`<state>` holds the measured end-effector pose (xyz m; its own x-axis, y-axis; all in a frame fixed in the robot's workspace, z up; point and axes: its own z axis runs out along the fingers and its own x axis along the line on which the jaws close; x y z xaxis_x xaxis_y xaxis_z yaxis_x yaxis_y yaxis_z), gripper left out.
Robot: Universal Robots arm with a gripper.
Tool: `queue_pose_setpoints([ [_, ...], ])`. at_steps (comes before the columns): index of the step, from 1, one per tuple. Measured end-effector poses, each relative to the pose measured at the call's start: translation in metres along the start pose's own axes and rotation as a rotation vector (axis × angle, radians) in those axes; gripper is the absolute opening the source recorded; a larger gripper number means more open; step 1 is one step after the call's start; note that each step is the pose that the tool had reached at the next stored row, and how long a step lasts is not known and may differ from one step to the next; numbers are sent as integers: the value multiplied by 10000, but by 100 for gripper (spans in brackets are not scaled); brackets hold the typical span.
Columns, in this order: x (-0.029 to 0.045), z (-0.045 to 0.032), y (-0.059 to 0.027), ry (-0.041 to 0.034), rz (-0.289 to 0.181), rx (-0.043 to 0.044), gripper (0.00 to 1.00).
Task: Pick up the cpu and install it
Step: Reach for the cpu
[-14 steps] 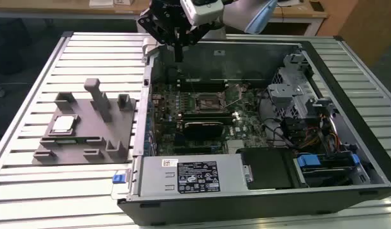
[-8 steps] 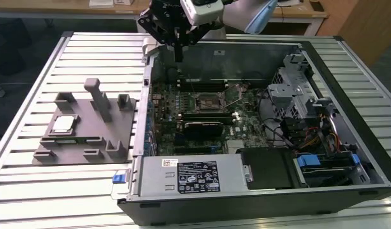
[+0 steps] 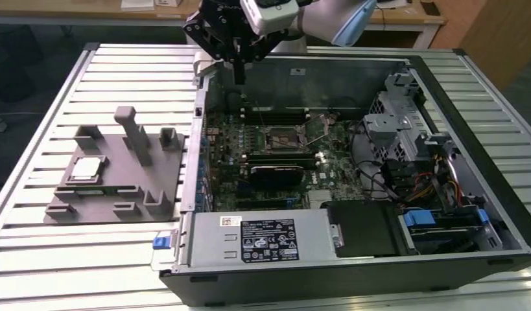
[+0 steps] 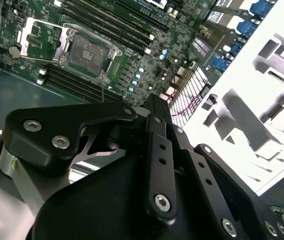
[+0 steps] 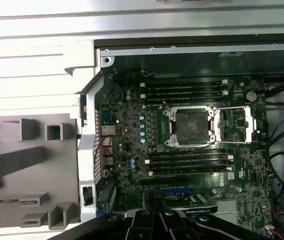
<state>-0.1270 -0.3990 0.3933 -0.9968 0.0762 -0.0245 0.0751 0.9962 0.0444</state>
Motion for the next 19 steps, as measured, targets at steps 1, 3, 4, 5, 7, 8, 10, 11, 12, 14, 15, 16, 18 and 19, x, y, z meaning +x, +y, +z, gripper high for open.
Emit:
queue_pose_setpoints([
  [1,7,0,0,0,0,1,11],
  [3,22,-1,-1,0,0,0,11],
  [4,29,-1,-2,0,0,1,11],
  [5,37,-1,-3,0,0,0,11],
  [7,53,-1,-4,0,0,0,11],
  [8,61,-2,-4,0,0,1,11],
  [10,77,-2,-6,0,1,0,11],
  [11,87,-3,-6,1,1,1,11],
  [12,97,-3,-7,0,1,1,11],
  [14,117,-3,-9,0,1,0,11],
  [15,127,-4,-9,0,0,1,11],
  [16,138,-4,-10,0,0,0,11],
  [18,159,-5,-12,0,0,1,11],
  [19,168,-5,-12,0,0,1,11],
])
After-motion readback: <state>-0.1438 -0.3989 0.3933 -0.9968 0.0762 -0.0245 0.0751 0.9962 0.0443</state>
